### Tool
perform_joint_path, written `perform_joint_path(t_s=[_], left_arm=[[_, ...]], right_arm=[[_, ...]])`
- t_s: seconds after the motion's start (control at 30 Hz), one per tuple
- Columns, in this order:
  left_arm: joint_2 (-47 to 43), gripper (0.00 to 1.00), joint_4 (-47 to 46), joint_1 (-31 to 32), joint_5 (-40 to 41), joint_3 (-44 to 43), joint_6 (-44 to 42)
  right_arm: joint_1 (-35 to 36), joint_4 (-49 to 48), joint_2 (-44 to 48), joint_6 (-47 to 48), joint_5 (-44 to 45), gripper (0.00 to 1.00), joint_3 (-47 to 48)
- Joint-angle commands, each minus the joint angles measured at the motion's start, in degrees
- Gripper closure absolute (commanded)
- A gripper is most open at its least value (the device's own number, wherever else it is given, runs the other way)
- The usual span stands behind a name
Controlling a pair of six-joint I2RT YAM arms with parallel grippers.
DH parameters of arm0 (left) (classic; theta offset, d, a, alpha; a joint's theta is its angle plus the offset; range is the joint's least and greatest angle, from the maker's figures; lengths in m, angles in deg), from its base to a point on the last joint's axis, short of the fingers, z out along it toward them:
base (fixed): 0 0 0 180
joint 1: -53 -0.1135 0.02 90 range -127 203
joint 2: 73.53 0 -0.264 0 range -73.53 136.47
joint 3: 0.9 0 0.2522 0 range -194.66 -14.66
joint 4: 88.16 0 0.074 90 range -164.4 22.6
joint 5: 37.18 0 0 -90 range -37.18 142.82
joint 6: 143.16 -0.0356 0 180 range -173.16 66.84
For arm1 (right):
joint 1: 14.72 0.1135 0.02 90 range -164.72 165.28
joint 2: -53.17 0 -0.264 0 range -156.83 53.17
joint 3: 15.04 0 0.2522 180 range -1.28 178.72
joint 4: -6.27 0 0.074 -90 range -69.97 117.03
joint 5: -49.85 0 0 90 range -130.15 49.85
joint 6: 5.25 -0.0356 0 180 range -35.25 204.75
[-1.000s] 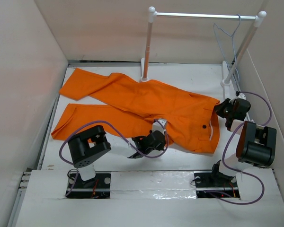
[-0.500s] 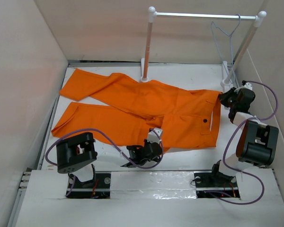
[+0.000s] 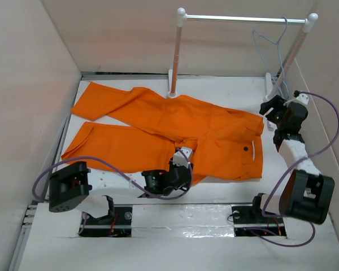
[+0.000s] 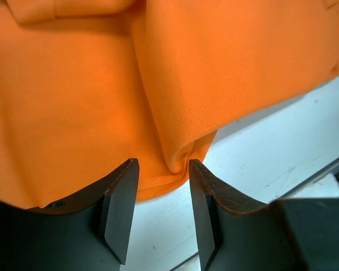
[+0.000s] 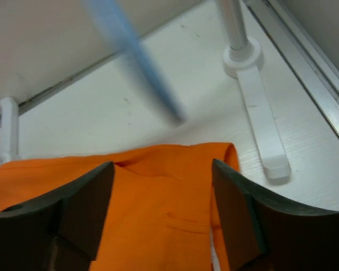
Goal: Place the trousers on the hanger
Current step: Flatten out the trousers at the center of the board.
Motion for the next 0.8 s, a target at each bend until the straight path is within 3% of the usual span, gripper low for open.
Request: perform_joint_path(t_s=[0.0, 0.03, 0.1, 0.13, 0.33, 0.37, 0.43, 0.47, 0.57, 0.77], left_arm=[[-5.88, 0.62, 2.96, 0.20, 3.63, -2.19, -2.15], [-6.76, 0.59, 2.44, -0.50, 3.98, -2.28, -2.77], [-8.70, 0.59, 1.04, -4.18, 1.98, -2.54, -4.61], [-9.05, 0.59, -0.71, -5.50, 0.83, -2.55, -5.23], [-9.14, 0.60, -5.20, -11.92, -4.36, -0.71, -6.38], [-9.58, 0.60, -5.73, -13.06, -4.62, 0.61, -6.03], [-10.11, 0.59, -6.00, -13.60, -4.72, 1.75, -5.50], [-10.89, 0.60, -6.35, -13.60, -4.80, 2.46, -5.32], [-13.18, 0.60, -8.46, -14.22, -4.98, 5.71, -4.80], [-17.49, 0.60, -11.45, -14.22, -6.37, 9.93, -4.18]], right_arm=[[3.30, 1.34, 7.26, 0.98, 1.27, 0.30, -9.10], [3.83, 0.99, 10.76, 0.11, 1.00, 0.59, -12.11], [3.83, 0.54, 14.47, -0.08, 1.62, 0.92, -19.48], [3.14, 2.03, 16.58, 0.10, 1.10, 1.00, -21.01], [3.13, 22.85, 36.61, 3.08, -3.13, 0.98, -25.41], [3.13, 25.13, 40.81, 2.74, -2.52, 0.82, -26.72], [3.13, 28.39, 43.13, 1.78, -0.41, 0.63, -27.09], [3.13, 29.45, 43.57, 1.24, -1.80, 0.50, -27.17], [3.13, 30.43, 40.17, -0.43, -0.68, 0.38, -27.26], [2.61, 26.13, 26.91, -0.96, 2.05, 0.38, -25.60]])
